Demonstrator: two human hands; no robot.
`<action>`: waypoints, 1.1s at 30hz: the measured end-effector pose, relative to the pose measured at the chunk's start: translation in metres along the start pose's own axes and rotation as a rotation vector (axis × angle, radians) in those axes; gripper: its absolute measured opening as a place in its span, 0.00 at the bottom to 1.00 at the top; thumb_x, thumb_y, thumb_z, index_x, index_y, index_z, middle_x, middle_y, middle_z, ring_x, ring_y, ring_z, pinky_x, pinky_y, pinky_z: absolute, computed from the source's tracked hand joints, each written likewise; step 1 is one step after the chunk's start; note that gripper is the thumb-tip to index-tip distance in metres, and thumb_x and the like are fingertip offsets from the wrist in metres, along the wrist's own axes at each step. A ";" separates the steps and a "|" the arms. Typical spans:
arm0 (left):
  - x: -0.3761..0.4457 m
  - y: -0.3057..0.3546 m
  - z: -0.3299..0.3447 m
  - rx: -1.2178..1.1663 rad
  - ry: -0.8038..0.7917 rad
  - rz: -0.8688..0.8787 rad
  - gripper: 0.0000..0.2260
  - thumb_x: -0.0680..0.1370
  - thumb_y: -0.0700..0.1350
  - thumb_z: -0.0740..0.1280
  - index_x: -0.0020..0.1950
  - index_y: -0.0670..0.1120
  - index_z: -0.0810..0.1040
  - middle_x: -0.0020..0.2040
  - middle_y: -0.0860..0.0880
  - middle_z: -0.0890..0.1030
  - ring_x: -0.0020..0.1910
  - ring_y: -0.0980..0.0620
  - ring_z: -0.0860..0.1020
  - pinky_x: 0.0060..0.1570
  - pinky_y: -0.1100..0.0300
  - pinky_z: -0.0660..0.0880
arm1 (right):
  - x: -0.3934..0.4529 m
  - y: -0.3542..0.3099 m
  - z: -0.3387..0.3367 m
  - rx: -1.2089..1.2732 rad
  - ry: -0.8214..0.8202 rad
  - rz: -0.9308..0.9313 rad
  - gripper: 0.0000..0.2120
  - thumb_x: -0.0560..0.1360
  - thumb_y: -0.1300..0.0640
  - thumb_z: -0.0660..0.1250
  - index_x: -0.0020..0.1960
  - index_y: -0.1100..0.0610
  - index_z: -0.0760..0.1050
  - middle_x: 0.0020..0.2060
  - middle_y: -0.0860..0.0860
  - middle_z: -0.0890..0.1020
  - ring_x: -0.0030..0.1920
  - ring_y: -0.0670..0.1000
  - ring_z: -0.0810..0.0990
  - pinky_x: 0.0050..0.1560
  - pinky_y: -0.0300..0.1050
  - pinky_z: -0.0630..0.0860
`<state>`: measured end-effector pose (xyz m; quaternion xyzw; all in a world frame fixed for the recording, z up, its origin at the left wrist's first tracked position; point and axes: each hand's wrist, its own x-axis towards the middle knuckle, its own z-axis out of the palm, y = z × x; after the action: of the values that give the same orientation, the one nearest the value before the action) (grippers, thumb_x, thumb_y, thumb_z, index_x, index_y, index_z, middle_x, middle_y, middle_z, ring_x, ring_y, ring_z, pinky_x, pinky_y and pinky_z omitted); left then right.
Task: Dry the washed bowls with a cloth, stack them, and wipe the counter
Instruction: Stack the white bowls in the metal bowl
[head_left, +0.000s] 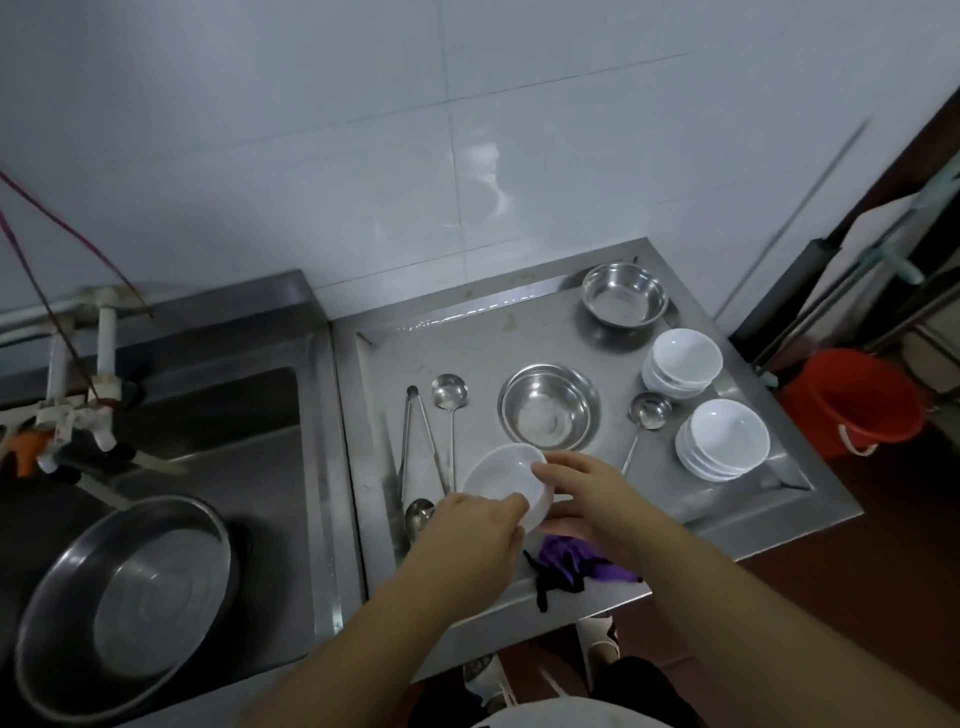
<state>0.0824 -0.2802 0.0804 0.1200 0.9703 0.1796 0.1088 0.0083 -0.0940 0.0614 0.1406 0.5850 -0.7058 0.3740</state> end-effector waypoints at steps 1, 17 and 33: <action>0.001 0.001 0.001 -0.013 0.020 -0.002 0.07 0.84 0.56 0.56 0.54 0.57 0.71 0.50 0.54 0.82 0.49 0.52 0.78 0.64 0.53 0.73 | -0.003 0.002 -0.002 0.025 0.021 -0.015 0.15 0.78 0.54 0.75 0.63 0.57 0.82 0.54 0.60 0.88 0.52 0.65 0.89 0.47 0.54 0.86; 0.070 0.107 0.036 -1.201 0.119 -0.632 0.08 0.86 0.49 0.62 0.60 0.55 0.81 0.57 0.50 0.84 0.56 0.50 0.84 0.49 0.55 0.85 | -0.070 -0.004 -0.137 0.309 0.199 -0.155 0.08 0.80 0.59 0.72 0.58 0.54 0.86 0.51 0.58 0.88 0.49 0.63 0.88 0.51 0.56 0.85; 0.148 0.260 0.081 -1.421 0.133 -0.706 0.08 0.84 0.37 0.65 0.59 0.44 0.82 0.57 0.40 0.85 0.54 0.42 0.87 0.45 0.53 0.85 | -0.125 -0.036 -0.306 0.127 0.301 -0.123 0.08 0.84 0.58 0.67 0.61 0.57 0.82 0.59 0.59 0.84 0.49 0.57 0.86 0.47 0.47 0.86</action>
<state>0.0129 0.0220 0.0792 -0.3035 0.6088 0.7172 0.1514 -0.0046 0.2376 0.0829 0.2316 0.5961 -0.7340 0.2287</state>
